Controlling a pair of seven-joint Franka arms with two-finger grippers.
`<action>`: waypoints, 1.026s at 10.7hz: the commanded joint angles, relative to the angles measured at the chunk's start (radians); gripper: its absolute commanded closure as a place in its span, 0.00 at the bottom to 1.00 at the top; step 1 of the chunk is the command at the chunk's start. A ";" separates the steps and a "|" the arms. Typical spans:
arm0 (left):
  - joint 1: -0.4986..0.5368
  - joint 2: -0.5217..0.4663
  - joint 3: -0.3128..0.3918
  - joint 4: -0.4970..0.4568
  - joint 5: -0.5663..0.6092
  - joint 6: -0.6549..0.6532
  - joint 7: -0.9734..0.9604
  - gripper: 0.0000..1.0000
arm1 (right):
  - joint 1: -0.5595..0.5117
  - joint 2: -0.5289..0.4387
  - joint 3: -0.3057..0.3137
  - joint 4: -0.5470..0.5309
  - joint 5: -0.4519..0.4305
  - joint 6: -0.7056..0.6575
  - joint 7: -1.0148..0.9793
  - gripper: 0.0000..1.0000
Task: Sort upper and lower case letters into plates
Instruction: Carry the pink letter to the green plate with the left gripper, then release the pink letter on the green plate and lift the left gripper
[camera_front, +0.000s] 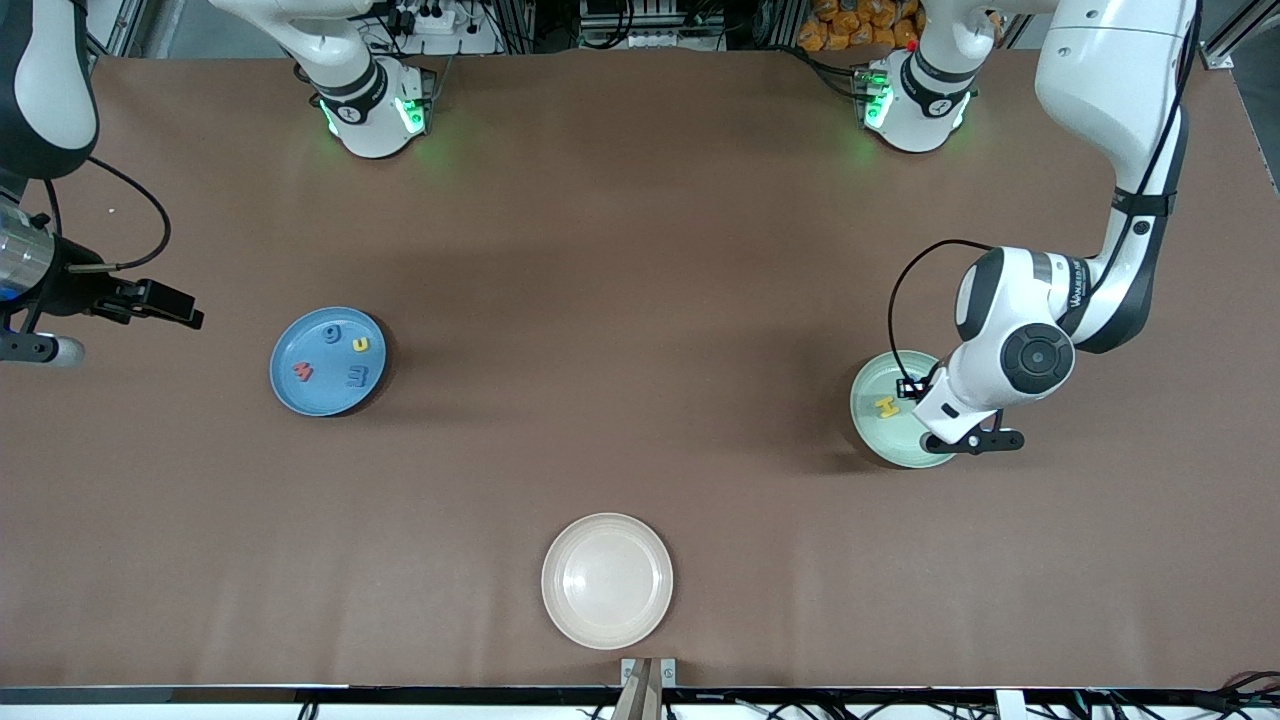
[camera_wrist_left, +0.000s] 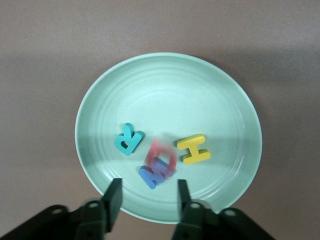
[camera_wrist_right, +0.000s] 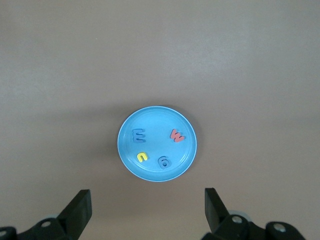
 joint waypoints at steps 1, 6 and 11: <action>0.005 -0.041 -0.002 0.016 0.026 0.000 0.024 0.00 | 0.000 -0.022 0.005 -0.020 -0.017 0.006 0.016 0.00; 0.012 -0.237 -0.004 0.068 0.014 -0.123 0.024 0.00 | 0.000 -0.021 0.005 -0.020 -0.017 0.007 0.016 0.00; 0.076 -0.414 -0.051 0.220 0.011 -0.435 0.033 0.00 | 0.026 -0.018 0.006 0.004 -0.075 0.010 0.014 0.00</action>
